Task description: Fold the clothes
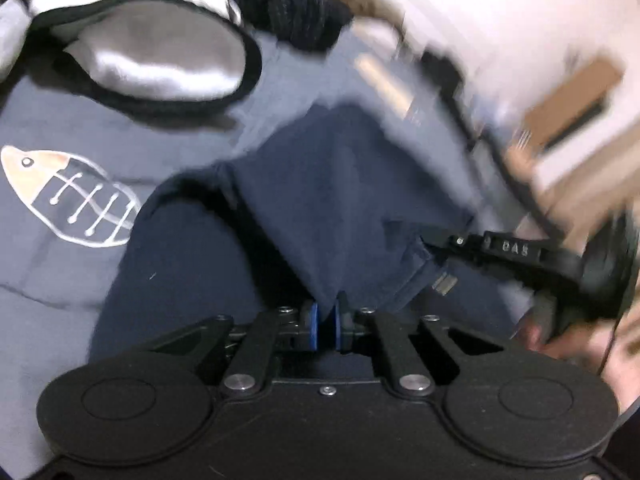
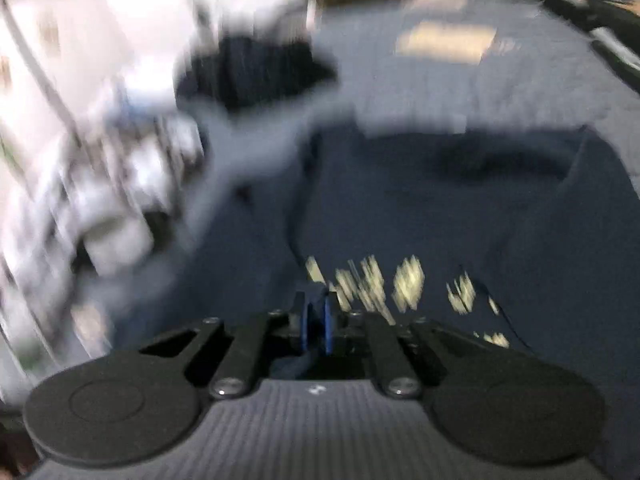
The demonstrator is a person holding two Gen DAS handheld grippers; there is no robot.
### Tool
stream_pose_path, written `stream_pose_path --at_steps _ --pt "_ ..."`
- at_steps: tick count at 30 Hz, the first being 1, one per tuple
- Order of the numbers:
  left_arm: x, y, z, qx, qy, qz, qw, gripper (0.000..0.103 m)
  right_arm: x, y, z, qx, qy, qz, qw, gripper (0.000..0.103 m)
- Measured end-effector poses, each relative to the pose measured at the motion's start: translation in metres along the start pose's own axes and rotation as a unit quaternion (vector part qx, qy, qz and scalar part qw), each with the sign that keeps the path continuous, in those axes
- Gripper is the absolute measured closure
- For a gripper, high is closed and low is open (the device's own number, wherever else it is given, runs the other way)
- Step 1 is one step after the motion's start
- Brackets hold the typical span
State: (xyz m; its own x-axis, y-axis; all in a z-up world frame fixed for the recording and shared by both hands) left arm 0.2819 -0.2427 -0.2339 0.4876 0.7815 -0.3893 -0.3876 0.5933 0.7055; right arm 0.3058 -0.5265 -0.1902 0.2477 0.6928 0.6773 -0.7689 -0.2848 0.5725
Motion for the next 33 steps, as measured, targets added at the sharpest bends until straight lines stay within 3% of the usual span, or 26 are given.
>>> stream_pose_path --at_steps 1,3,5,7,10,13,15,18,20,21,22,23,24,25,27,29,33 --pt "0.002 0.0 -0.001 0.008 0.0 0.003 1.0 0.078 0.0 -0.001 0.002 0.003 0.011 -0.009 1.0 0.095" --pt "0.011 0.009 0.005 -0.013 0.009 0.004 0.9999 0.067 0.0 -0.003 0.005 0.01 0.033 -0.026 0.999 0.094" --pt "0.02 0.02 0.012 -0.037 0.019 0.005 0.9991 0.056 0.0 -0.006 0.009 0.016 0.055 -0.043 0.997 0.083" --pt "0.03 0.027 0.018 -0.057 0.033 0.004 0.9978 0.055 0.01 -0.014 0.016 0.021 0.066 -0.04 0.997 0.057" --pt "0.047 0.024 0.026 -0.072 0.059 -0.003 0.9956 0.055 0.037 -0.036 0.029 0.029 0.067 -0.009 0.997 0.054" --pt "0.062 0.012 0.033 -0.078 0.098 -0.003 0.9921 0.055 0.053 -0.077 0.037 0.068 0.051 -0.003 0.996 0.054" --pt "0.07 0.002 0.033 -0.074 0.116 -0.008 0.9904 0.057 0.061 -0.108 0.039 0.085 0.057 -0.014 0.995 0.054" --pt "0.081 -0.007 0.033 -0.077 0.142 -0.025 0.9865 0.057 0.058 -0.14 0.053 0.06 0.036 -0.06 0.996 0.054" --pt "0.086 -0.01 0.034 -0.086 0.159 -0.036 0.983 0.057 0.054 -0.159 0.049 0.087 0.037 -0.079 0.992 0.056" --pt "0.089 -0.011 0.034 -0.089 0.164 -0.04 0.9817 0.059 0.052 -0.169 0.047 0.1 0.038 -0.088 0.99 0.067" --pt "0.091 -0.011 0.035 -0.094 0.166 -0.039 0.9809 0.067 0.055 -0.172 0.044 0.102 0.047 -0.086 0.99 0.09" --pt "0.092 -0.011 0.035 -0.1 0.167 -0.035 0.9802 0.076 0.057 -0.175 0.041 0.103 0.054 -0.084 0.99 0.099" --pt "0.094 -0.011 0.035 -0.103 0.168 -0.03 0.9799 0.09 0.06 -0.175 0.043 0.099 0.046 -0.071 0.992 0.1" --pt "0.097 -0.01 0.034 -0.11 0.171 -0.026 0.9787 0.094 0.063 -0.174 0.045 0.094 0.038 -0.058 0.993 0.1" --pt "0.102 -0.006 0.033 -0.127 0.18 -0.027 0.9751 0.095 0.065 -0.172 0.057 0.072 -0.005 -0.024 0.997 0.1" --pt "0.1 -0.007 0.031 -0.126 0.171 -0.019 0.977 0.096 0.065 -0.173 0.077 0.039 -0.062 0.004 0.997 0.1" --pt "0.094 -0.001 0.039 -0.133 0.149 -0.019 0.9797 0.096 0.069 -0.187 0.095 0.006 -0.084 0.016 0.996 0.1"
Point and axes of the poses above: each gripper's, at about its wrist camera, not at the fingertips, and y roughly against the way its jaws point, x to its left, z to its top, the point moved 6 cm from there along -y, roughly the way its jaws point, and after that the axes turned 15 degrees about -y, right-handed, at the moved point
